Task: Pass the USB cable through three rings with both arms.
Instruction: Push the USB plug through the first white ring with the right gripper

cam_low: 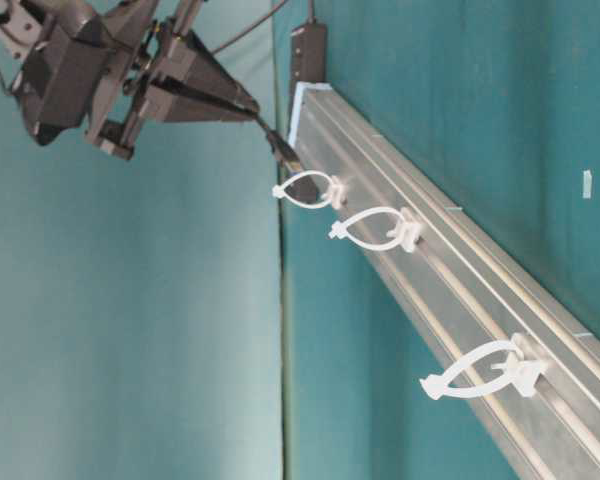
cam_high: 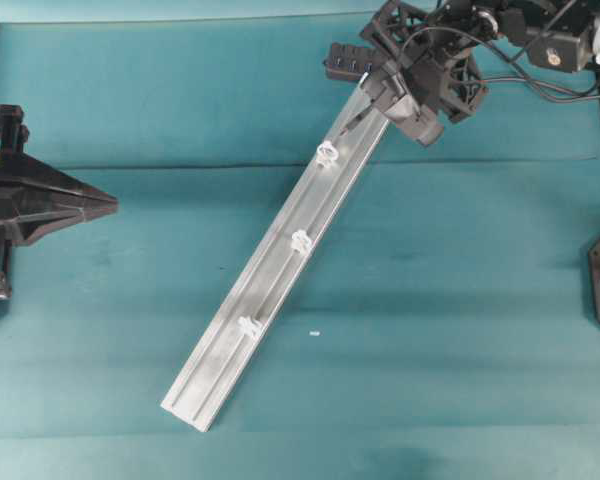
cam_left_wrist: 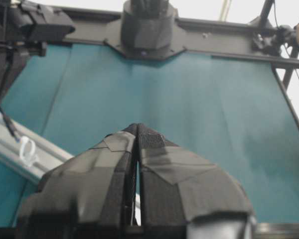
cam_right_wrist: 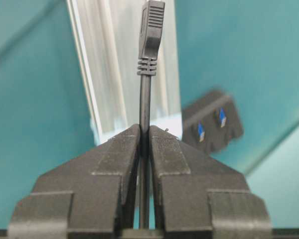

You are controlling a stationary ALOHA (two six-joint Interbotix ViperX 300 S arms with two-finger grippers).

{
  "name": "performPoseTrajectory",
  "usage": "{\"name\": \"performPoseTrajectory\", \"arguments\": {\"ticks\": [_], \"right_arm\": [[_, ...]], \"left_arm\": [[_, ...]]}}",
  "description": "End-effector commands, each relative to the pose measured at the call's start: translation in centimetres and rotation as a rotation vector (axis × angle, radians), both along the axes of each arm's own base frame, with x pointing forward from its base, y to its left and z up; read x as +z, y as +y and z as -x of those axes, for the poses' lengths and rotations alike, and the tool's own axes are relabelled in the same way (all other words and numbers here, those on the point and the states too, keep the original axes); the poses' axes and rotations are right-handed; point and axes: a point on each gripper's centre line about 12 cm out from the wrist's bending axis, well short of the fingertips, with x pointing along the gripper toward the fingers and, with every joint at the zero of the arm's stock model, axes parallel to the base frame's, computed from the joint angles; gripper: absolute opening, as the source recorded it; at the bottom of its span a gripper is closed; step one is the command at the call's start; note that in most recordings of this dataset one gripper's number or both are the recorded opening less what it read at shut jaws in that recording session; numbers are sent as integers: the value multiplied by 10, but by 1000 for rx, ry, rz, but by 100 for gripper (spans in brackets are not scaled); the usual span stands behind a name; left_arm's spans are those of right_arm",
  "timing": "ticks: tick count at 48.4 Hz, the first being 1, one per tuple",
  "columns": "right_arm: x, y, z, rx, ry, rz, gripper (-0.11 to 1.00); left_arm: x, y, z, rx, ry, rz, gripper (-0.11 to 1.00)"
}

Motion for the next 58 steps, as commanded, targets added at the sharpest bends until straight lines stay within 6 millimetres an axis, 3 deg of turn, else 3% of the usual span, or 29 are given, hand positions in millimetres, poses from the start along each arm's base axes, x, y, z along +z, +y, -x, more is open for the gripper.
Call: {"name": "performPoseTrajectory", "arguments": {"ticks": [1, 42, 58], "right_arm": [[2, -1, -2, 1, -24, -19, 9], [-3, -5, 0, 8, -42, -59, 9], [-4, -12, 5, -16, -63, -82, 9]], "left_arm": [[6, 1, -1, 4, -18, -2, -1], [14, 1, -2, 4, -82, 32, -1], [7, 1, -7, 8, -47, 60, -1]]}}
